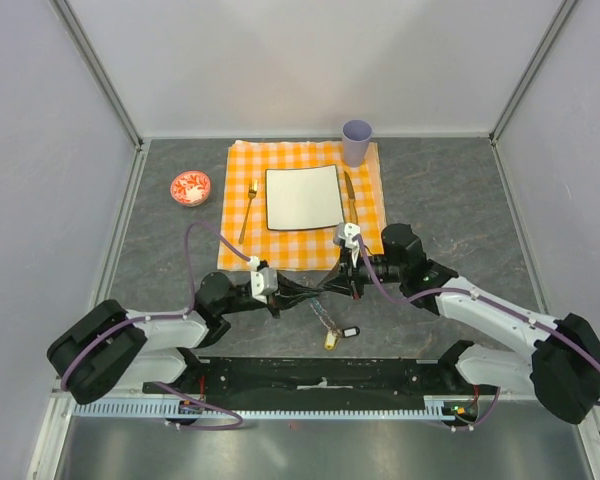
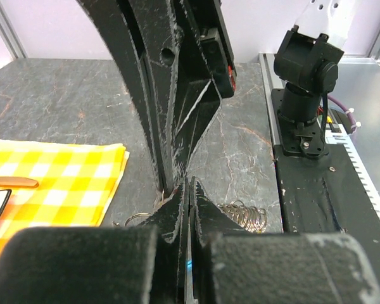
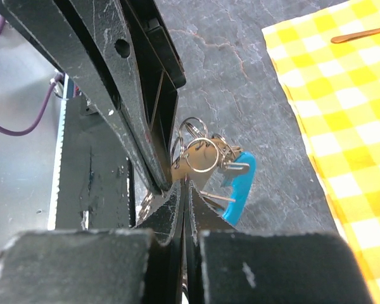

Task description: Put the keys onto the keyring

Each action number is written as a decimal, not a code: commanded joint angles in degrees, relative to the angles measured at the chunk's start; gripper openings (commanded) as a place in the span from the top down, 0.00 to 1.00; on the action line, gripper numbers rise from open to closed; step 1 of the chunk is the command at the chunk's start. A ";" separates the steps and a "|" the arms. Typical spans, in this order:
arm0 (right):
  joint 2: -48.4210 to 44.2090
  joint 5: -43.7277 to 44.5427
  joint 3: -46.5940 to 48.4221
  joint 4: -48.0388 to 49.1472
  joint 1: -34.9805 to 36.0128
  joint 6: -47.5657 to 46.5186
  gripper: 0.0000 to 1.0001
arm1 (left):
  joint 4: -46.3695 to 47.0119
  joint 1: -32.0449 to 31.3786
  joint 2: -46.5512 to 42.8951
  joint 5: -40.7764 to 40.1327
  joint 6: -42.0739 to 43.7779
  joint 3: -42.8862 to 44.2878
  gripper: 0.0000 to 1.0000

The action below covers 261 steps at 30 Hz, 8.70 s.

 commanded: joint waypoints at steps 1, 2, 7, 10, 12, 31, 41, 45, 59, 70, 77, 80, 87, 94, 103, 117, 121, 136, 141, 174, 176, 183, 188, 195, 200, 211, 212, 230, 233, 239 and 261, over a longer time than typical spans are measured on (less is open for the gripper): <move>-4.14 4.16 2.87 -6.97 0.11 -5.06 1.00 | 7.14 0.74 -0.21 0.41 -1.51 -1.58 0.98; -4.66 4.51 2.96 -7.94 0.20 -5.41 1.00 | 8.63 1.00 0.31 0.32 -1.87 -1.58 0.98; -8.00 4.96 2.96 -13.92 0.20 -7.69 1.00 | 15.66 1.79 3.92 2.16 -5.72 -1.76 0.98; -8.97 3.20 2.26 -13.40 0.20 -8.14 1.00 | 18.74 2.06 5.76 3.31 -7.31 -1.32 0.98; -8.97 2.58 2.00 -12.44 0.11 -8.22 1.00 | 19.19 2.06 6.12 3.84 -7.76 -1.23 0.98; -5.64 -2.34 1.47 -7.42 0.11 -6.99 1.00 | 16.64 2.24 4.10 5.42 -7.23 -0.18 0.98; -5.90 -2.87 1.82 -9.44 0.20 -8.05 1.00 | 16.02 2.24 3.83 5.24 -7.06 0.00 0.98; -5.72 -3.39 1.91 -9.71 0.20 -8.14 1.00 | 15.50 2.24 3.48 5.24 -6.79 0.00 0.98; -5.72 -3.92 2.08 -9.97 0.20 -8.75 1.00 | 15.32 2.24 3.48 5.60 -6.88 0.18 0.98; -5.20 -5.41 2.08 -8.13 0.29 -8.49 1.00 | 15.41 2.24 3.48 6.47 -7.32 0.53 0.98; -5.72 -6.65 1.91 -8.04 0.20 -9.10 1.00 | 15.41 2.24 3.57 7.00 -7.41 0.79 0.98; -5.81 -7.61 1.82 -7.78 0.20 -9.37 1.00 | 15.50 2.24 3.75 7.44 -7.58 0.97 0.98; -5.46 -9.72 2.08 -6.72 0.20 -9.89 1.00 | 15.67 2.24 4.01 8.76 -7.58 1.49 0.98; -4.14 -10.86 2.43 -6.28 0.20 -10.07 1.00 | 15.58 2.24 3.66 9.81 -7.41 1.93 0.98; -2.65 -10.60 2.17 -2.77 0.29 -8.84 1.00 | 16.11 2.24 4.62 11.48 -7.85 2.90 0.98; -2.21 -10.34 2.43 -2.15 0.29 -8.14 1.00 | 18.05 2.24 6.21 11.58 -9.08 3.08 0.98; -3.26 -10.25 3.05 -3.90 0.29 -8.31 1.00 | 15.24 2.24 5.07 10.52 -7.85 3.16 0.98; -4.40 -7.17 2.96 -6.98 0.29 -7.52 0.99 | 10.75 2.32 1.81 6.65 -5.74 2.55 0.98; -4.58 -6.21 2.96 -6.98 0.55 -7.52 1.00 | 8.38 2.32 1.29 5.16 -6.18 3.25 0.98; -5.81 1.88 4.46 -14.28 4.06 -13.06 1.00 | 0.90 2.24 -2.49 -7.05 -8.28 3.43 0.98; -5.64 2.23 4.28 -14.10 4.24 -12.97 1.00 | 1.26 2.24 -2.84 -7.67 -8.72 2.99 0.98; -5.99 5.64 3.84 -12.70 4.42 -11.57 1.00 | 4.85 2.24 -2.23 -6.89 -9.60 1.85 0.98; -7.75 12.59 2.70 -11.82 4.33 -9.81 1.00 | 7.06 2.24 -1.35 -3.90 -8.90 1.32 0.98; -6.86 18.66 1.73 -12.08 3.80 -4.36 1.00 | 9.78 2.24 -0.12 -3.02 -8.55 0.79 0.98; -6.61 24.36 4.45 -21.20 3.45 1.51 1.00 | 9.70 2.24 -2.84 -7.48 -6.97 -0.70 0.98; -1.69 33.95 15.42 -54.43 3.45 13.40 1.00 | -7.07 2.24 -21.63 -17.25 1.73 -4.04 0.98; -0.72 34.92 16.23 -57.40 3.45 13.40 1.00 | -7.61 2.24 -22.52 -18.39 2.08 -4.30 0.98; 23.63 39.58 15.27 -31.34 3.45 9.09 1.00 | -9.73 2.15 -25.70 -19.89 2.35 -5.27 0.98; 24.25 39.76 13.60 -28.09 3.36 8.48 1.00 | -9.55 2.15 -24.99 -19.37 2.44 -5.01 0.98; 23.20 37.92 9.47 -22.20 3.45 8.74 0.99 | -9.38 2.15 -24.29 -18.84 2.35 -4.92 0.98; 16.34 35.28 5.78 -20.96 3.45 11.73 0.81 | -8.67 2.15 -23.41 -17.17 1.65 -4.83 0.98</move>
